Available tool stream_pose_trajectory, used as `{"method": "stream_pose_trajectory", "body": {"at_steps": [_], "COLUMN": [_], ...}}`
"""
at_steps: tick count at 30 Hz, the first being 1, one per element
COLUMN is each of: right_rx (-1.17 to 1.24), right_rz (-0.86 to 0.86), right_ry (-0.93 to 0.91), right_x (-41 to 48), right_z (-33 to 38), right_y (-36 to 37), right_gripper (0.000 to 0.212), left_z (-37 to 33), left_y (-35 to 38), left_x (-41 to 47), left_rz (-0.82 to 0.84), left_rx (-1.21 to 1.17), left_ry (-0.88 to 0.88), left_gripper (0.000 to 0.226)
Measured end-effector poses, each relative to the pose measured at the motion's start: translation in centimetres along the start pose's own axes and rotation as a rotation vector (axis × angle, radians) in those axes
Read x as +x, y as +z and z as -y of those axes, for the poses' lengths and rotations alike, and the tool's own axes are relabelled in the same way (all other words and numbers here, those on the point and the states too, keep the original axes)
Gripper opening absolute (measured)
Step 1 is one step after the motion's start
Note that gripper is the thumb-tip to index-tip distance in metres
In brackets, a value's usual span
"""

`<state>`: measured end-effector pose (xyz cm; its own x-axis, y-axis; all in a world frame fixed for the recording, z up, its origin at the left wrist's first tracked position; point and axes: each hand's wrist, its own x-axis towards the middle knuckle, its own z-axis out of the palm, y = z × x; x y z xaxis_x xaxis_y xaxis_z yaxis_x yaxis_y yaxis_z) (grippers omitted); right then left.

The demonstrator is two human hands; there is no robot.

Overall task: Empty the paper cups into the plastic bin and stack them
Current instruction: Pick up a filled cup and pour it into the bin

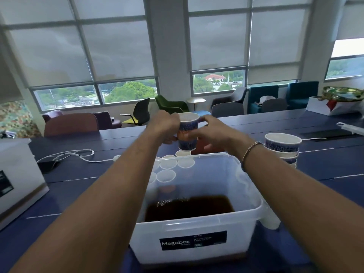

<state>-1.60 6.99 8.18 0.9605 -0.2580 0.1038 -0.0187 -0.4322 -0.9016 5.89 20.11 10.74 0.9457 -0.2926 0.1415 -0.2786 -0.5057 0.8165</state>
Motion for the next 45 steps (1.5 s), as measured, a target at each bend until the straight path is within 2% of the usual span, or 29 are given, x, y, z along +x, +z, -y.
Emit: {"method": "stream_pose_trajectory", "body": {"at_steps": [3, 6, 9, 12, 15, 17, 24, 33, 45], "right_rx": [0.078, 0.184, 0.182, 0.101, 0.037, -0.017, -0.21, -0.483, -0.661], "right_rz": [-0.004, -0.077, -0.131, -0.124, -0.123, -0.122, -0.077, -0.031, -0.012], "right_ry": [-0.049, -0.098, -0.095, -0.098, -0.106, -0.12, -0.119, -0.137, -0.157], "right_x": [-0.5, -0.6, -0.7, -1.3, -1.8, -2.1, -2.8, -3.2, -3.2], "right_z": [-1.2, -2.1, -3.2, -4.6, -6.0, -6.6, -7.5, -8.3, -8.9], "right_y": [1.3, 1.6, 1.3, 1.1, 1.5, 1.8, 2.1, 2.1, 2.2], "right_gripper": [0.072, 0.073, 0.074, 0.072, 0.072, 0.072, 0.069, 0.065, 0.066], "left_z": [-0.5, -0.4, 0.3, 2.4, 5.5, 7.1, 10.5, 11.8, 11.8], "left_y": [0.1, 0.9, 1.4, 1.8, 2.3, 2.5, 2.5, 2.6, 2.7], "left_x": [-1.3, -2.1, -2.6, -2.8, -2.7, -2.5, -3.0, -2.9, -3.2], "left_rz": [-0.008, 0.001, 0.015, -0.009, -0.075, -0.075, 0.014, 0.144, 0.143], "left_rx": [-0.049, -0.048, -0.029, 0.107, 0.381, 0.47, 0.55, 0.701, 0.693], "left_ry": [-0.008, 0.03, 0.099, 0.171, 0.196, 0.168, 0.092, 0.114, 0.105], "left_gripper": [0.035, 0.03, 0.033, 0.049, 0.04, 0.034, 0.038, 0.047, 0.048]}}
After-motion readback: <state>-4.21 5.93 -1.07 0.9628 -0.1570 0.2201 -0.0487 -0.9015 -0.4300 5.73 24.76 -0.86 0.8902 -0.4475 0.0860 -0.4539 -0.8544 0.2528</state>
